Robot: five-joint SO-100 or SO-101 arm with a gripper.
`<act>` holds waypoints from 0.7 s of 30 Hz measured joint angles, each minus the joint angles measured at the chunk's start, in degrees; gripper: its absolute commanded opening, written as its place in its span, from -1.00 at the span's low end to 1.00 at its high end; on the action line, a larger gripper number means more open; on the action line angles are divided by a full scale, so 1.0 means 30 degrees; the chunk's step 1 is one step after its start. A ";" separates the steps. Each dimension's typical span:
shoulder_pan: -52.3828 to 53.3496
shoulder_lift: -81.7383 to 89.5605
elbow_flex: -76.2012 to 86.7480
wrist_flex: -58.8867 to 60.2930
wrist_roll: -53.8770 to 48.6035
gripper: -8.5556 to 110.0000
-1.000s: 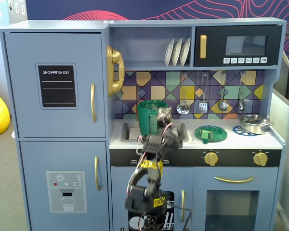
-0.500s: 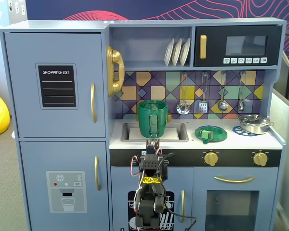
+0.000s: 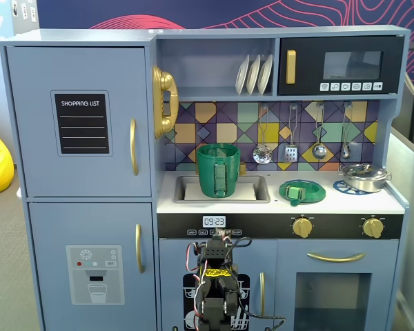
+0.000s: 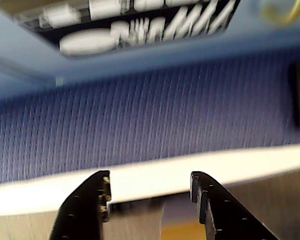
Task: Take off the lid from the green recipient and place it on the counter
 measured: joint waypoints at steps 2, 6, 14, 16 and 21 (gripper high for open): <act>0.0029 0.0059 0.0029 0.0820 0.0000 -0.77; 0.0059 0.0176 -0.0029 0.2754 -0.0088 -0.86; 0.0117 0.0234 -0.0029 0.3135 -0.0439 -0.85; 0.0117 0.0234 -0.0029 0.3135 -0.0439 -0.84; 0.0117 0.0234 -0.0029 0.3135 -0.0439 -0.84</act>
